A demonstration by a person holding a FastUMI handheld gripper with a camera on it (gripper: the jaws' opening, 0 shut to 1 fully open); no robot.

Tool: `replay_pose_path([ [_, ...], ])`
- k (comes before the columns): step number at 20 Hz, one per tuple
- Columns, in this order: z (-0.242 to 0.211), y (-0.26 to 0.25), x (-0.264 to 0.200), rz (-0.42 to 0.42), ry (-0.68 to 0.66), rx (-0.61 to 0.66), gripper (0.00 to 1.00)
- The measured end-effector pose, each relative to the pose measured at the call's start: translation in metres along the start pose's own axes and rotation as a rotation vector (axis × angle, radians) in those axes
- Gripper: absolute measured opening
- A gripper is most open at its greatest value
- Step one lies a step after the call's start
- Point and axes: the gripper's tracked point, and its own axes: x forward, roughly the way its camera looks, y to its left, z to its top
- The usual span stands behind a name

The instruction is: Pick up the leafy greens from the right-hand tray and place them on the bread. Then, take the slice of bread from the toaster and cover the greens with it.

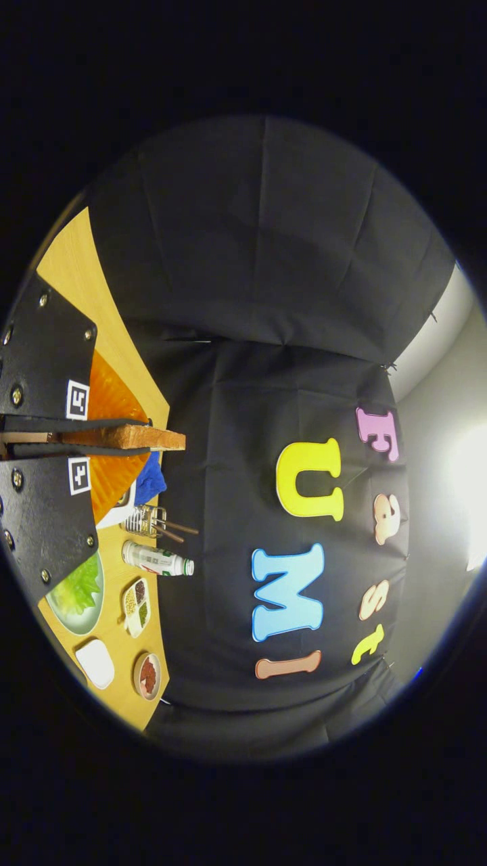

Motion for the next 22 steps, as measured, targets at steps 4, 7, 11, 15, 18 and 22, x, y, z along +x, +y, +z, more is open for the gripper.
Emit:
replay_pose_path([
  [4, 0.021, -0.009, -0.007, 0.003, -0.033, 0.013, 0.06],
  [7, 0.037, -0.018, -0.012, 0.0, -0.062, 0.019, 0.06],
  [11, 0.045, -0.038, -0.015, -0.024, -0.08, -0.01, 0.06],
  [15, 0.038, -0.057, -0.019, -0.026, -0.063, -0.048, 0.06],
  [18, 0.029, -0.079, -0.023, -0.054, -0.062, -0.058, 0.06],
  [22, 0.018, -0.114, -0.025, -0.083, -0.035, -0.032, 0.06],
])
